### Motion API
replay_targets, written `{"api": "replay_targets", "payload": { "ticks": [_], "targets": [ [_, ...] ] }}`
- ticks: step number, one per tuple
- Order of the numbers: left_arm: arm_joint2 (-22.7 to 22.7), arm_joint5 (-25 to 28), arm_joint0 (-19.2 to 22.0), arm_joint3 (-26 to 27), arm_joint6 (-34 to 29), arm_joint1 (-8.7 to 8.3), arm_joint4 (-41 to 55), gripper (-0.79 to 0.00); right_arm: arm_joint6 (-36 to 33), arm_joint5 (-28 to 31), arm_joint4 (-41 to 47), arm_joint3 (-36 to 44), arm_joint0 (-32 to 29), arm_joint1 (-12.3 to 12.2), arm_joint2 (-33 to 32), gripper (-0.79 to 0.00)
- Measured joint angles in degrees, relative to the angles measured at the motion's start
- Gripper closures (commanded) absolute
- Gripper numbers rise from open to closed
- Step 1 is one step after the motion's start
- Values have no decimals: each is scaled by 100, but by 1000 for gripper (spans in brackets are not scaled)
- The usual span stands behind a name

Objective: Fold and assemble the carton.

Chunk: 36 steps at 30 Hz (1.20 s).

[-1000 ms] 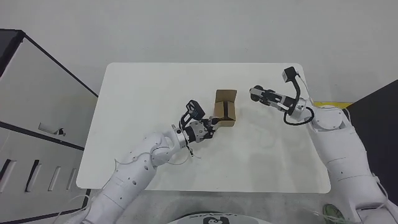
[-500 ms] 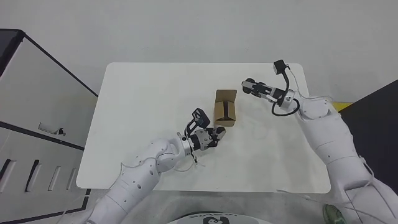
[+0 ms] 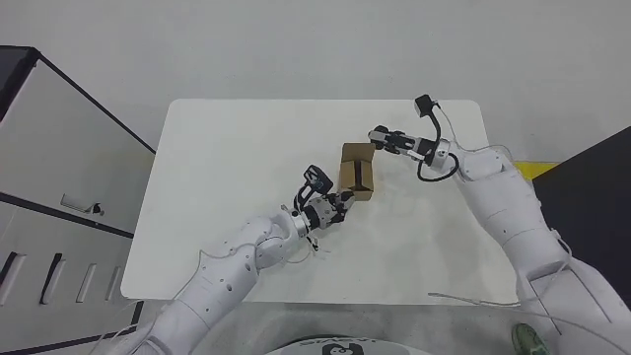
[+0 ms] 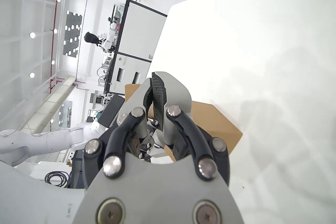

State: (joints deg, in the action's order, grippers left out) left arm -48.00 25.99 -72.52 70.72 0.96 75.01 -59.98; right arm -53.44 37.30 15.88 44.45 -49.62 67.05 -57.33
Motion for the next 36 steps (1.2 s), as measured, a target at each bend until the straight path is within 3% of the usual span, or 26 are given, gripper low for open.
{"api": "replay_targets", "payload": {
  "ticks": [16,30,32,36],
  "targets": [
    [-203,-437,16,-42,217,7,-91,0,-783,-173,405,-151,-32,-18,-74,0],
    [-276,-475,85,-188,295,48,20,0,-792,-455,33,383,-305,-163,-262,0],
    [-294,-444,78,-196,288,46,28,0,-764,-504,-68,520,-339,-201,-326,-142],
    [-319,-414,62,-194,281,44,33,0,-753,-543,-258,818,-414,-268,-434,-212]
  ]
}}
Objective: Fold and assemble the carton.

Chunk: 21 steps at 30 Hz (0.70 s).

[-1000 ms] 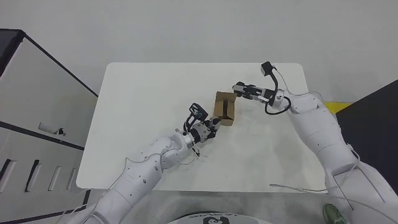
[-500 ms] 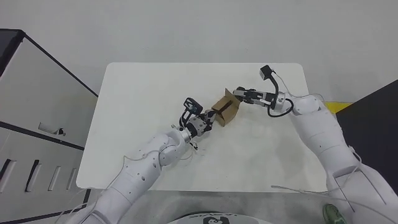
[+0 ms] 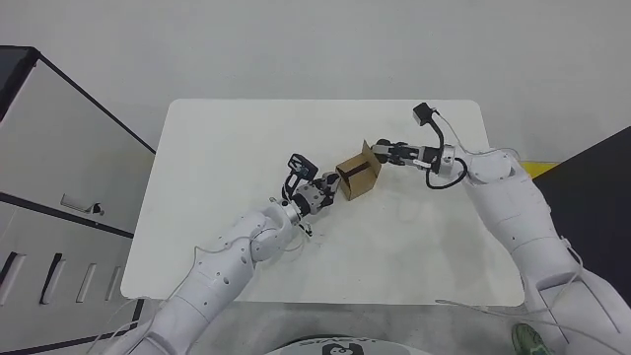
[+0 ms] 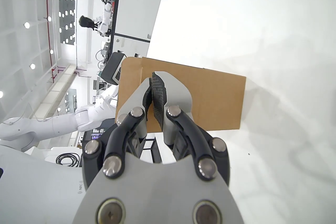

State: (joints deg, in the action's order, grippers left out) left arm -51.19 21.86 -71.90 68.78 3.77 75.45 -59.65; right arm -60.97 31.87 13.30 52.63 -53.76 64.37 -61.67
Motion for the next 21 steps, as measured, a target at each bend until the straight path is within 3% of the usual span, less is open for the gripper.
{"api": "replay_targets", "payload": {
  "ticks": [4,12,17,21],
  "targets": [
    [-16,39,-16,0,-9,-1,-2,0,37,-39,-211,293,-82,-58,-86,-209],
    [-28,84,-27,-30,-22,8,2,0,79,-134,-738,808,-186,-149,-164,0],
    [-6,109,-14,-63,-15,25,13,0,-9,-149,-1184,1185,-203,-204,-164,-6],
    [7,119,-2,-86,-13,36,8,0,-100,-209,-1470,1417,-203,-234,-124,-108]
  ]
}}
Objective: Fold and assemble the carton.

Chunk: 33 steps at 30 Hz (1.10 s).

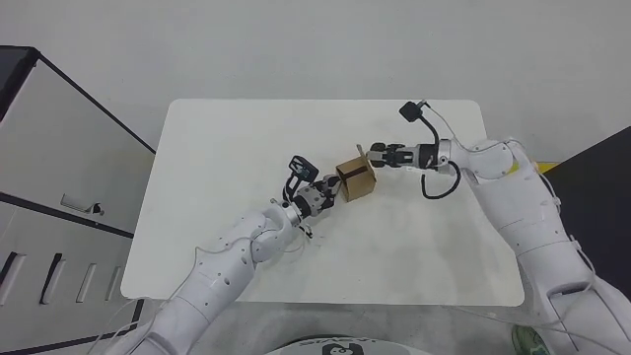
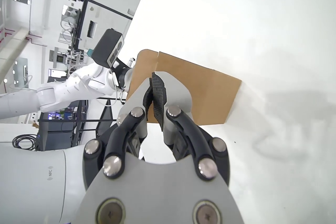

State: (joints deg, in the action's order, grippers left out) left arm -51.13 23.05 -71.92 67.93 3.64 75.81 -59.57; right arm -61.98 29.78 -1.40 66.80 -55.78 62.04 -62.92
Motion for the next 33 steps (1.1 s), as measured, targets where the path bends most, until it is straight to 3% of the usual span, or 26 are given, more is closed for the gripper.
{"api": "replay_targets", "payload": {
  "ticks": [14,24,33],
  "targets": [
    [-62,22,-72,45,44,-6,-54,0,-44,-442,-561,433,29,-73,51,-256],
    [-74,87,-74,80,-5,-3,-71,0,-55,-800,-461,564,-224,-180,-207,-289],
    [-21,111,-49,70,-48,24,-63,0,187,-731,27,661,-626,-283,-622,-289]
  ]
}}
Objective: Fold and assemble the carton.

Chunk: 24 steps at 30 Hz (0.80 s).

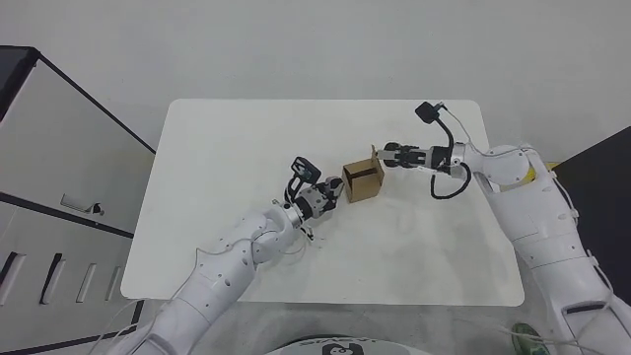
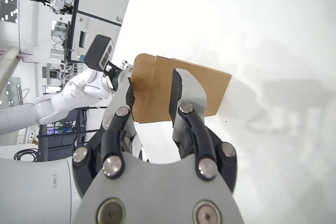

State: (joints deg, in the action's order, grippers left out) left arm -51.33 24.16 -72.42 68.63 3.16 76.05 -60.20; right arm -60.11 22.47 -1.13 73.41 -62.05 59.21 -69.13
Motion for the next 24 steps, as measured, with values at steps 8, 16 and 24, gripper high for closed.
{"api": "replay_targets", "payload": {
  "ticks": [8,16,24],
  "targets": [
    [54,32,13,-1,-42,22,-11,0,-27,-38,-20,248,-196,-57,-86,-280],
    [80,27,12,9,-52,34,-57,0,-145,-139,-634,635,-139,-98,30,-219],
    [62,62,-12,17,-38,32,-60,0,-320,-235,-1070,854,-11,-110,236,-83]
  ]
}}
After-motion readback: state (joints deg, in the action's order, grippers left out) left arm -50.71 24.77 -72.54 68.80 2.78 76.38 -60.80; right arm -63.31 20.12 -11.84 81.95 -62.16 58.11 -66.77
